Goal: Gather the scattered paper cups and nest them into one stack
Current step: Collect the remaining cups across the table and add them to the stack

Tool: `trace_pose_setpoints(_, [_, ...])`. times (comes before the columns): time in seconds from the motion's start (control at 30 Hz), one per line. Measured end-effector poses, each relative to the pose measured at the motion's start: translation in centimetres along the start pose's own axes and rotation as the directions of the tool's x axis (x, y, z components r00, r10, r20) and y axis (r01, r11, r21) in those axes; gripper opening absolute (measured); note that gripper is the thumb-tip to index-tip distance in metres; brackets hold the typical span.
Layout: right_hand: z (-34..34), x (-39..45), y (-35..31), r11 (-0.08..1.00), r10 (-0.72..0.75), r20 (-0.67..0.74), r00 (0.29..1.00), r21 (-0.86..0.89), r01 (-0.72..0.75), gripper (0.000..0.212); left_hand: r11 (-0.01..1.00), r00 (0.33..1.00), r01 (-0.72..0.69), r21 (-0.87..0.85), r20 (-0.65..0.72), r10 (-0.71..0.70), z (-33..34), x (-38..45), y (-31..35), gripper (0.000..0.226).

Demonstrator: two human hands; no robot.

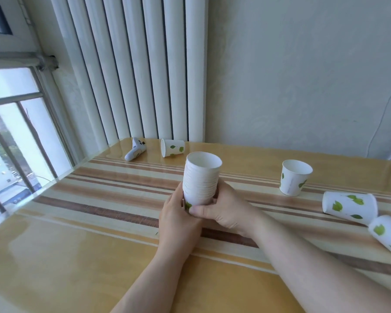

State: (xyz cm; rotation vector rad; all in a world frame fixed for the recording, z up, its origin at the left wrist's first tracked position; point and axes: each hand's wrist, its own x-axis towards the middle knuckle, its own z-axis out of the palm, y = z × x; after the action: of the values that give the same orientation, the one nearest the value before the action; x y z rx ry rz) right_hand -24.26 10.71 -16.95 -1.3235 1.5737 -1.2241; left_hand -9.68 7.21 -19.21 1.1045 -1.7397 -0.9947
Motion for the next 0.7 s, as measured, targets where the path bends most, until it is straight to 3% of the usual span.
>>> trace_pose_setpoints(0.1, [0.1,0.6,0.5,0.996,-0.015,-0.134,0.991,-0.091,0.003,0.053,0.999,0.999,0.024,0.023,0.038,-0.025,0.1,-0.3,0.3,0.051])
trace_pose_setpoints(0.23, [-2.3,1.0,1.8,0.990,-0.051,-0.369,0.928,-0.143,-0.002,0.054,0.991,0.988,0.133,0.032,0.073,-0.135,0.3,-0.2,0.1,0.080])
trace_pose_setpoints(0.37, [-3.4,1.3,2.9,0.984,-0.032,-0.385,0.922,-0.175,-0.039,0.062,0.925,0.896,0.379,0.029,0.238,-0.375,-0.5,2.5,1.3,0.101])
trace_pose_setpoints(0.43, [-3.3,1.4,3.1,0.984,-0.045,-0.386,0.922,-0.176,-0.026,0.065,0.839,0.803,0.541,0.062,0.261,-0.537,-1.2,5.7,2.5,0.085])
trace_pose_setpoints(0.5, [-3.3,1.7,3.4,0.988,-0.034,-0.377,0.926,-0.153,-0.026,0.065,0.799,0.755,0.598,0.062,0.288,-0.588,-1.4,9.1,3.3,0.040])
trace_pose_setpoints(0.53, [-3.3,1.8,3.6,0.990,-0.020,-0.369,0.929,-0.140,-0.034,0.064,0.818,0.778,0.569,0.083,0.268,-0.568,-1.4,10.8,3.1,0.030])
trace_pose_setpoints(0.63, [-3.5,2.2,4.0,0.991,-0.004,-0.365,0.931,-0.129,-0.046,0.059,0.890,0.887,0.427,0.160,0.119,-0.447,-0.6,16.1,1.4,0.047])
trace_pose_setpoints(0.7, [-3.6,2.5,4.4,0.991,-0.007,-0.371,0.929,-0.125,-0.042,0.056,0.905,0.914,0.399,0.149,0.012,-0.405,0.0,19.0,0.3,0.056])
